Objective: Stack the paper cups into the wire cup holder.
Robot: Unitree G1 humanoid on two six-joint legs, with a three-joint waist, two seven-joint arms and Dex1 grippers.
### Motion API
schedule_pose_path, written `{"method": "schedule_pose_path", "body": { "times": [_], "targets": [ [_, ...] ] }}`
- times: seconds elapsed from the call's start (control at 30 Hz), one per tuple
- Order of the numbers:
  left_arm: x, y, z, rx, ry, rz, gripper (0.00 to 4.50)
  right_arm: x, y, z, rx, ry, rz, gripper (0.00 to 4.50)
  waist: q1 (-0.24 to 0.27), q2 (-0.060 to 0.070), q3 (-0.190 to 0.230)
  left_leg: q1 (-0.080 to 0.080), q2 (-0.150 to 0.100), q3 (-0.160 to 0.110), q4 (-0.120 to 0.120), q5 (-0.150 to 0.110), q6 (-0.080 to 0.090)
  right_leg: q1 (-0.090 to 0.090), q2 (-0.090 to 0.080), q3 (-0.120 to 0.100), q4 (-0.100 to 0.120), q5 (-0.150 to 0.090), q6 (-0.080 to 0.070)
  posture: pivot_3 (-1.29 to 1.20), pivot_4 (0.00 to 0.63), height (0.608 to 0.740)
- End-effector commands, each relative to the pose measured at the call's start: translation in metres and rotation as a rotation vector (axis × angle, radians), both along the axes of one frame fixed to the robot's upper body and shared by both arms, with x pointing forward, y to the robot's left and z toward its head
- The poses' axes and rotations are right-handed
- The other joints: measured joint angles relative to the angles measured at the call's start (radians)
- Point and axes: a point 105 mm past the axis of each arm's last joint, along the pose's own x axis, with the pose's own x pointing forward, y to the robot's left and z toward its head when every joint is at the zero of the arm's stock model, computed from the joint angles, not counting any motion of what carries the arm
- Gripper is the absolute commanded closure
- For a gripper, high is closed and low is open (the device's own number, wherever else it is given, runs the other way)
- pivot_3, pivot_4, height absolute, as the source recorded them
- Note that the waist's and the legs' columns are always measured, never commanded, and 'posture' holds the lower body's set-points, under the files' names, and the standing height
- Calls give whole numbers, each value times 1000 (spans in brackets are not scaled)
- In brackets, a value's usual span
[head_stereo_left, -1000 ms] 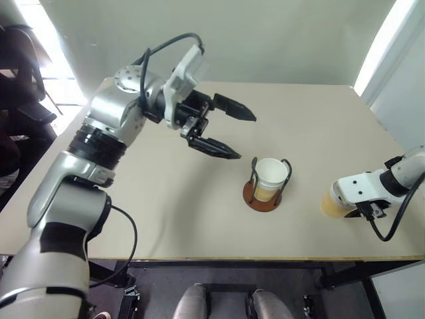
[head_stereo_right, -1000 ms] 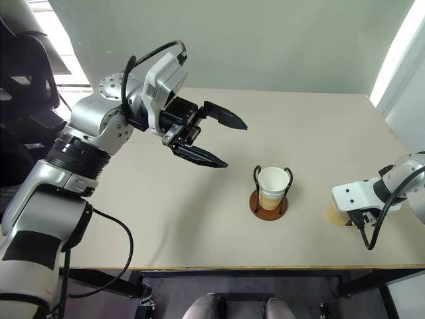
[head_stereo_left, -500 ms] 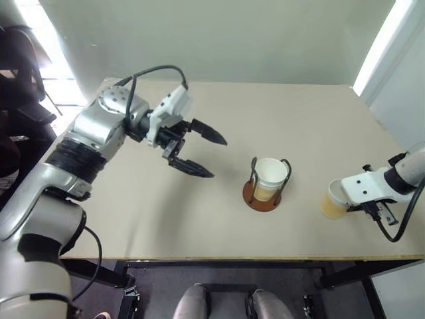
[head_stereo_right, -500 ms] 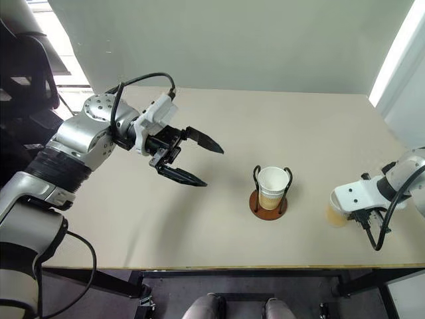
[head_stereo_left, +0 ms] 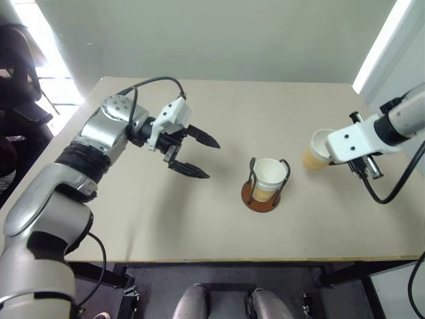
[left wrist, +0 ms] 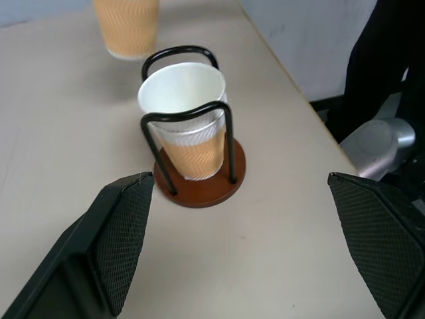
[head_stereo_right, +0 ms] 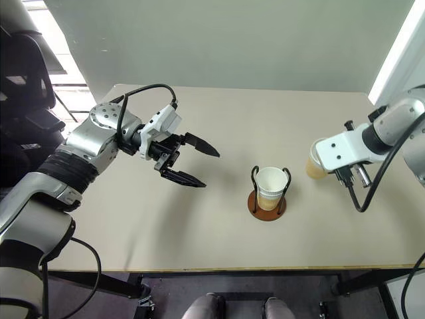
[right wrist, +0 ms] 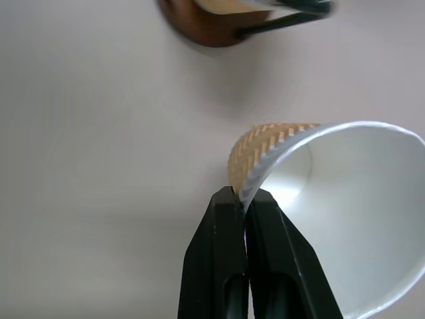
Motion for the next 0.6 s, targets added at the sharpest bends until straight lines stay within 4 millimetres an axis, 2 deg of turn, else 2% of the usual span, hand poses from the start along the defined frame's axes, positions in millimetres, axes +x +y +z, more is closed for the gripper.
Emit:
{"method": "schedule_pose_path", "body": {
  "times": [0.03, 0.17, 0.27, 0.43, 0.6],
  "targets": [
    [-1, -1, 7, 7, -38, -34, 0, 3, 12, 23, -4, -75, 32, 4451, -2, 0, 0, 0, 0, 0, 0, 0, 0, -1, 0, 0, 0, 0, 0, 0, 150, 740],
    [-1, -5, 4, 4, -34, -49, 0, 1, 33, 44, 37, -117, 76, 4451, -2, 0, 0, -1, 0, 0, -2, 0, 0, -2, 0, 0, 1, 0, -1, 0, 150, 740],
    [-1, -6, 2, 7, -34, -55, 0, -4, 42, 49, 58, -114, 97, 4451, -2, 0, 0, -1, 0, 0, -3, 0, 0, -3, 0, 0, 1, -3, -4, 0, 150, 740],
    [0, -9, 1, 6, -28, -55, 0, -14, 51, 47, 93, -65, 113, 4451, -1, 0, 0, -1, 0, 0, -3, 0, -1, -3, 0, -1, 1, -4, -5, 0, 150, 740],
    [-5, -9, -1, -15, -4, -75, 0, -29, 59, 32, 107, 29, 140, 4451, -1, 0, 0, -1, 0, 0, -5, 0, -1, -3, 0, -1, 1, -5, -4, 0, 150, 740]
  ]
}}
